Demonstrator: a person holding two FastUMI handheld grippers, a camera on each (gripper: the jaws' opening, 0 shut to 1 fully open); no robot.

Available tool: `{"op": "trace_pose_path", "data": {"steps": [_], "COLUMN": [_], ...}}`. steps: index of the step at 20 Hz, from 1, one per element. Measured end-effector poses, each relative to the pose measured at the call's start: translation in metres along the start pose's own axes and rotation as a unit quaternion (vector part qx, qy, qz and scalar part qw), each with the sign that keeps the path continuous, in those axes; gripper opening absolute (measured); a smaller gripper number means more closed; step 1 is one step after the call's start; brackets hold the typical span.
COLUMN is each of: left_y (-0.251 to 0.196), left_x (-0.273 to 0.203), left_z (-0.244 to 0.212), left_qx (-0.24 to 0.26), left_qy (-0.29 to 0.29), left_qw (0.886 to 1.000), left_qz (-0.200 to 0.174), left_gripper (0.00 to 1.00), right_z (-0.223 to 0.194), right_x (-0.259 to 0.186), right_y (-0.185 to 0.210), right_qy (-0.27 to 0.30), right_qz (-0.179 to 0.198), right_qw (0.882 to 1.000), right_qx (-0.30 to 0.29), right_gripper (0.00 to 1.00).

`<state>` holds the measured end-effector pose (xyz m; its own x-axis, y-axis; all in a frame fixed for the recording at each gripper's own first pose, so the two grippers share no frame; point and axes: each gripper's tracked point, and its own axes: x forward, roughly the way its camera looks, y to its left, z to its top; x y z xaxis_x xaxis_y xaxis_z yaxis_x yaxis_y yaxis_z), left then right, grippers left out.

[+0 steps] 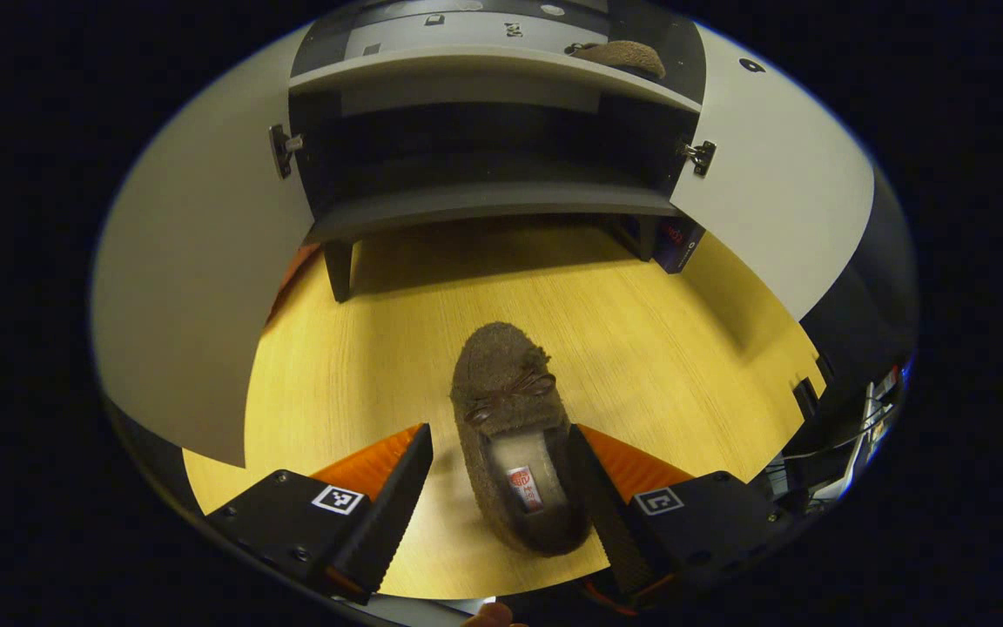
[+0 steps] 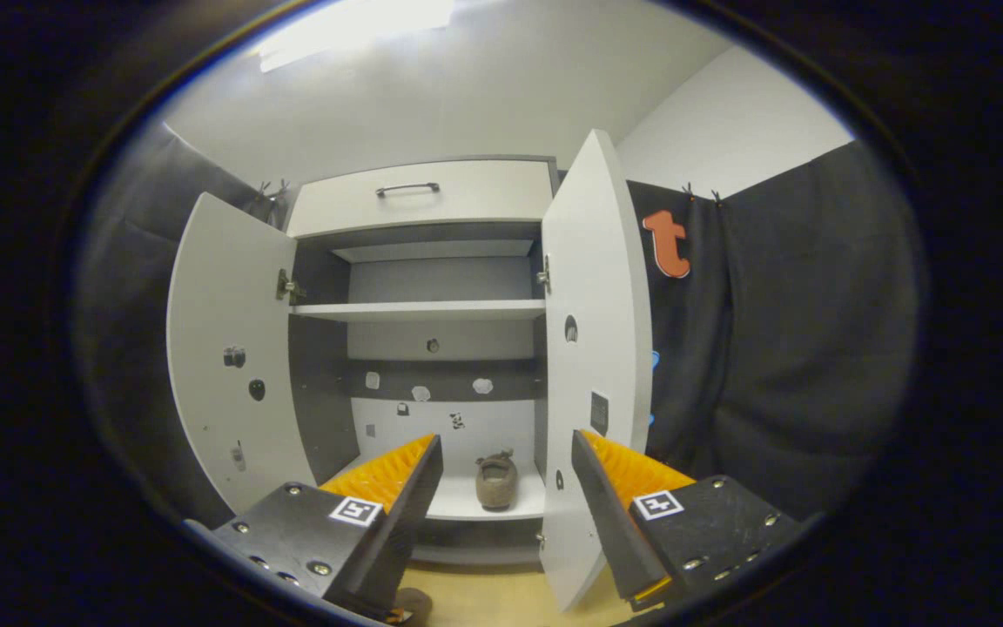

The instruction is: Grab one shoe with the right hand and put it into the shoe cabinet, grab the other shoe with the left hand and put it into the shoe cabinet; then close the right door with the right hand and the left door with the left hand.

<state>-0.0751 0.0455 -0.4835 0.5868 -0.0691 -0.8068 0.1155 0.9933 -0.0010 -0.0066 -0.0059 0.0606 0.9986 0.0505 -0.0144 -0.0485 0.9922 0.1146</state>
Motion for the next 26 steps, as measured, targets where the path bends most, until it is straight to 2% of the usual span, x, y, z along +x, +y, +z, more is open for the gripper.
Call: {"op": "trace_pose_path", "data": {"steps": [1,4,5,6,7,8,9,10,11,12,13,15,16,17,18,19,20,21,22,23,24,25,26], "left_y": [0.001,0.011,0.012,0.014,0.016,0.017,0.019,0.019,0.017,0.016,0.014,0.010,0.008,0.005,0.005,0.006,0.007,0.009,0.014,0.017,0.018,0.022,0.021], "left_x": [0.003,0.015,0.019,0.024,0.030,0.036,0.042,0.046,0.048,0.051,0.053,0.054,0.055,0.055,0.054,0.053,0.054,0.054,0.053,0.053,0.051,0.056,0.053], "left_z": [-0.004,-0.018,-0.023,-0.029,-0.035,-0.042,-0.047,-0.051,-0.048,-0.044,-0.045,-0.045,-0.047,-0.047,-0.047,-0.048,-0.048,-0.047,-0.045,-0.043,-0.045,-0.043,-0.041], "left_qx": [-0.001,0.000,-0.004,-0.008,-0.012,-0.016,-0.019,-0.021,-0.025,-0.027,-0.029,-0.051,-0.065,-0.079,-0.092,-0.103,-0.113,-0.127,-0.139,-0.157,-0.168,-0.173,-0.170], "left_qy": [0.004,0.022,0.030,0.040,0.050,0.062,0.069,0.077,0.072,0.063,0.069,0.072,0.079,0.082,0.087,0.090,0.091,0.091,0.086,0.084,0.082,0.075,0.069], "left_qw": [1.000,1.000,1.000,0.999,0.999,0.998,0.997,0.997,0.997,0.997,0.997,0.995,0.994,0.992,0.991,0.989,0.988,0.987,0.986,0.984,0.982,0.982,0.983], "left_qz": [-0.001,0.001,0.000,0.000,-0.002,-0.001,-0.002,-0.005,-0.012,-0.017,-0.024,-0.039,-0.047,-0.054,-0.052,-0.048,-0.043,-0.038,-0.029,-0.027,-0.021,-0.011,-0.006], "left_gripper": [0.97,0.96,0.96,0.96,0.96,0.96,0.95,0.95,0.94,0.95,0.93,0.89,0.79,0.76,0.65,0.59,0.56,0.51,0.41,0.34,0.23,0.22,0.07], "right_z": [0.000,0.002,0.003,0.003,0.004,0.005,0.006,0.006,0.007,0.007,0.007,0.006,0.007,0.008,0.009,0.008,0.009,0.008,0.006,0.005,0.004,0.004,0.003], "right_x": [-0.001,-0.006,-0.007,-0.008,-0.010,-0.011,-0.012,-0.013,-0.013,-0.016,-0.017,-0.018,-0.018,-0.018,-0.018,-0.019,-0.019,-0.019,-0.019,-0.020,-0.023,-0.024,-0.025], "right_y": [-0.003,-0.010,-0.013,-0.014,-0.015,-0.015,-0.016,-0.018,-0.020,-0.023,-0.027,-0.030,-0.032,-0.033,-0.034,-0.035,-0.035,-0.036,-0.036,-0.036,-0.035,-0.036,-0.037], "right_qy": [0.000,-0.003,-0.003,-0.004,-0.006,-0.006,-0.008,-0.008,-0.009,-0.009,-0.010,-0.007,-0.007,-0.007,-0.008,-0.009,-0.011,-0.011,-0.009,-0.009,-0.010,-0.011,-0.011], "right_qz": [-0.006,-0.020,-0.025,-0.028,-0.030,-0.032,-0.035,-0.038,-0.043,-0.049,-0.055,-0.064,-0.066,-0.069,-0.070,-0.073,-0.074,-0.076,-0.077,-0.079,-0.080,-0.082,-0.084], "right_qw": [1.000,1.000,1.000,1.000,1.000,0.999,0.999,0.999,0.999,0.999,0.998,0.998,0.998,0.998,0.997,0.997,0.997,0.997,0.997,0.997,0.997,0.997,0.996], "right_qx": [-0.001,0.001,-0.001,-0.003,-0.002,-0.001,-0.001,-0.001,-0.002,-0.003,-0.005,-0.004,-0.003,-0.001,0.001,0.003,0.003,0.003,0.003,0.002,0.000,-0.003,-0.007], "right_gripper": [0.89,0.89,0.84,0.89,0.85,0.89,0.85,0.89,0.85,0.89,0.85,0.85,0.89,0.85,0.85,0.85,0.89,0.85,0.89,0.89,0.85,0.89,0.89]}}
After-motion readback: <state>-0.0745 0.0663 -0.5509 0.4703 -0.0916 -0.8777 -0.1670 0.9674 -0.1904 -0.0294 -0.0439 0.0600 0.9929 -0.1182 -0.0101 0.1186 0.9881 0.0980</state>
